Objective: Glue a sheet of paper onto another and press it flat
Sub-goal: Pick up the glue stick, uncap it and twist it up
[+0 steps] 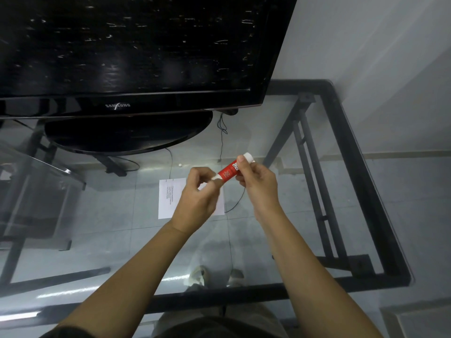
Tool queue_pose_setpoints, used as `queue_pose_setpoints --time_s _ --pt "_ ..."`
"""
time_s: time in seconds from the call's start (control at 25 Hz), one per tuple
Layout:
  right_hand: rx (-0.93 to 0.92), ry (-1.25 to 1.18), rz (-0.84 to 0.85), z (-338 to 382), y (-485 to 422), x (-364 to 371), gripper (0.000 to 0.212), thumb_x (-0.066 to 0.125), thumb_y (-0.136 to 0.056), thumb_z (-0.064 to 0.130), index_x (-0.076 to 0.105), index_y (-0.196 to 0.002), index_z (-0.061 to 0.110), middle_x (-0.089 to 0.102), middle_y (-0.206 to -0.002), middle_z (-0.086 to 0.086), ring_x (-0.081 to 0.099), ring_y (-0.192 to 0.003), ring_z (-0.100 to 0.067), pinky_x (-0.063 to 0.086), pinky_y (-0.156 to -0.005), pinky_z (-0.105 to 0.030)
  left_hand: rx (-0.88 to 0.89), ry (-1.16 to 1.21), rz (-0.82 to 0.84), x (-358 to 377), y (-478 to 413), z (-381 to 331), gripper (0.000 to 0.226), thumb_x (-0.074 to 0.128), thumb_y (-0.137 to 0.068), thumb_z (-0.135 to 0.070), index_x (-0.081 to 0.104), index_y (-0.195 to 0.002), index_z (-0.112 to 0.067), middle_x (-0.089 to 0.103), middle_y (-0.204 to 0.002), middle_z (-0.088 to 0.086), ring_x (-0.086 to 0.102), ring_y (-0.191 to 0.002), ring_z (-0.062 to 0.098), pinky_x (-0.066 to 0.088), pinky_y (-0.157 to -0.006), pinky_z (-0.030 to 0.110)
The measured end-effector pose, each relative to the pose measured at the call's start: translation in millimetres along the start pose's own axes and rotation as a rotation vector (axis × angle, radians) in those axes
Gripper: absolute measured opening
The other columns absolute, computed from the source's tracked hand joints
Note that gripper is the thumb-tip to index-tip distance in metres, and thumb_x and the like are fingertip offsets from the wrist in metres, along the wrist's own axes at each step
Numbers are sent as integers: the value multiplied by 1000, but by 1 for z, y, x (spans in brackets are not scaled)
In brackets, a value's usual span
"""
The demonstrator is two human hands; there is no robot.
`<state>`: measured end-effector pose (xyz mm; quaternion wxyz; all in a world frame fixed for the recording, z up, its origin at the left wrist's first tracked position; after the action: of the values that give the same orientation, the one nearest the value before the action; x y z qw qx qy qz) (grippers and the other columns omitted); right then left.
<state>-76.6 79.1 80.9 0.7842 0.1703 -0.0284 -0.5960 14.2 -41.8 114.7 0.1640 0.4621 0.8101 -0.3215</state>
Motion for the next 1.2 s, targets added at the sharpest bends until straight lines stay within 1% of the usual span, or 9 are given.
queue_pose_setpoints --time_s 0.08,0.2,0.44,0.52,0.6,0.72,0.92,1.08,1.2 --pt "-33 3 -12 4 0 -4 24 62 -79 51 62 -70 29 68 -71 11 67 -73 -5 53 -80 -27 -37 132 23 0 0 3 23 61 -83 -34 47 -101 -35 58 -96 -4 58 -82 8 49 -70 13" --pt "-93 78 -23 11 0 -6 27 63 -78 52 64 -74 25 70 -75 7 68 -76 -10 54 -77 -26 -241 349 37 8 6 21 10 50 -91 -41 52 -95 -32 66 -83 -7 65 -71 7 50 -63 14" --pt "-153 137 -6 24 4 2 26 63 -80 49 62 -75 24 67 -74 10 66 -76 -9 49 -69 -18 -124 77 -179 -12 8 3 30 69 -76 -14 43 -88 -22 56 -86 6 53 -78 13 41 -63 10" --pt "-179 144 -6 29 6 5 24 63 -80 49 61 -74 25 66 -72 11 66 -74 -8 51 -70 -18 -131 88 -202 -14 9 5 35 69 -74 -16 41 -93 -25 54 -91 0 53 -82 9 43 -66 11" --pt "-211 133 -13 35 6 4 22 64 -79 49 60 -71 29 65 -70 12 65 -72 -7 50 -65 -11 -255 320 -112 -8 8 13 33 62 -82 -28 36 -100 -38 58 -91 -11 59 -79 2 46 -69 10" --pt "-225 120 -22 40 6 0 20 63 -79 48 57 -69 32 63 -70 14 65 -71 -7 46 -60 -4 -319 460 -46 2 11 19 27 49 -89 -32 32 -107 -43 64 -87 -5 65 -77 6 48 -69 12" --pt "-223 106 -6 43 8 3 21 62 -80 49 59 -73 29 64 -72 15 65 -74 -8 46 -60 -3 -159 171 -223 -19 9 4 44 72 -76 -10 43 -109 -18 43 -104 -20 53 -84 9 43 -73 12" --pt "-240 80 0 46 10 4 21 65 -79 47 59 -69 29 65 -70 11 65 -71 -9 49 -61 -9 -375 577 -87 -5 10 17 36 50 -88 -32 29 -115 -40 64 -91 -3 64 -83 13 50 -73 18" --pt "-238 66 -7 44 10 2 20 65 -78 47 59 -70 30 65 -70 11 65 -71 -7 48 -61 -7 -400 615 -89 -6 10 17 39 52 -88 -31 28 -117 -43 66 -87 2 64 -81 14 50 -74 20"
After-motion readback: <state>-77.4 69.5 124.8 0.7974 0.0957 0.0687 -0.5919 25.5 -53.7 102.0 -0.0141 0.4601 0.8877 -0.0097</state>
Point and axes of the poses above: each hand's wrist, its own y-axis away from the middle knuckle, its own x-axis out of the palm, z = x × y, the point moved 9 cm from there along -y, towards the middle knuckle
